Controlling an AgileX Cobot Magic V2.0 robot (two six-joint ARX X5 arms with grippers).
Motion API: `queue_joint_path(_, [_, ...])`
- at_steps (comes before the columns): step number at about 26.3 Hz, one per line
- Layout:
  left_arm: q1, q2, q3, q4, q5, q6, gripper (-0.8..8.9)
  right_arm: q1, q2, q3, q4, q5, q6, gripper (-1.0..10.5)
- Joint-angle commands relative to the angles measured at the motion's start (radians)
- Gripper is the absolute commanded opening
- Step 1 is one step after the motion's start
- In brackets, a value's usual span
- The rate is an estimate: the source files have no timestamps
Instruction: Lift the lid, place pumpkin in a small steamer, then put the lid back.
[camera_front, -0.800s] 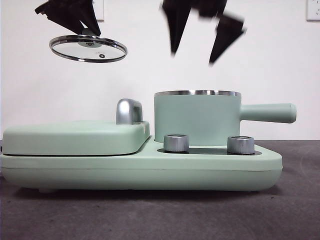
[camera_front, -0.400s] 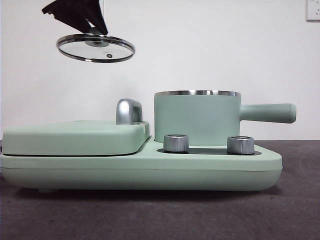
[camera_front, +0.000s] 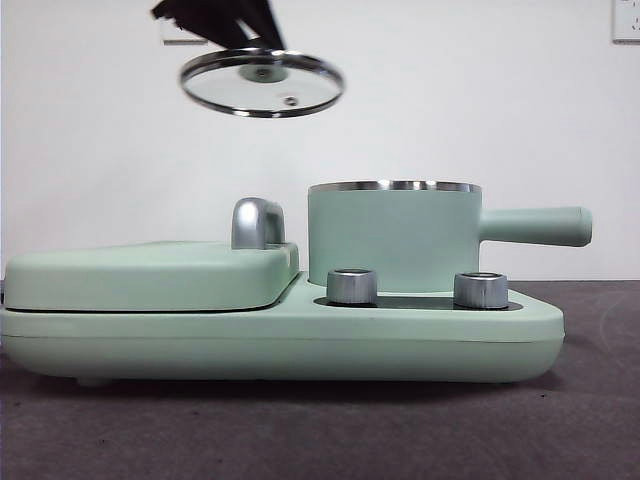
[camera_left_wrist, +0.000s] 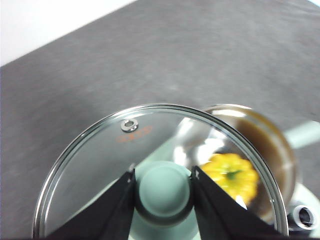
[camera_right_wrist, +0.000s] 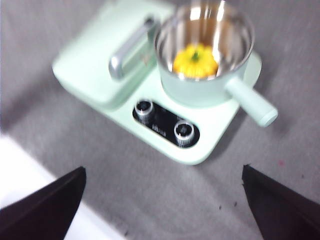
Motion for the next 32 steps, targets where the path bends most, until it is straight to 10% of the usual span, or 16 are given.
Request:
queue_joint_path(1, [-0.051,0.001,0.040,0.023,0.005,-0.005,1.18,0.008,-0.133,-0.082,0.037,0.000,0.029,5.0])
queue_joint_path(32, [-0.227,0.251,0.040,0.180,0.000,0.087,1.12,0.008,-0.334,-0.204,0.064,0.004,0.084,5.0])
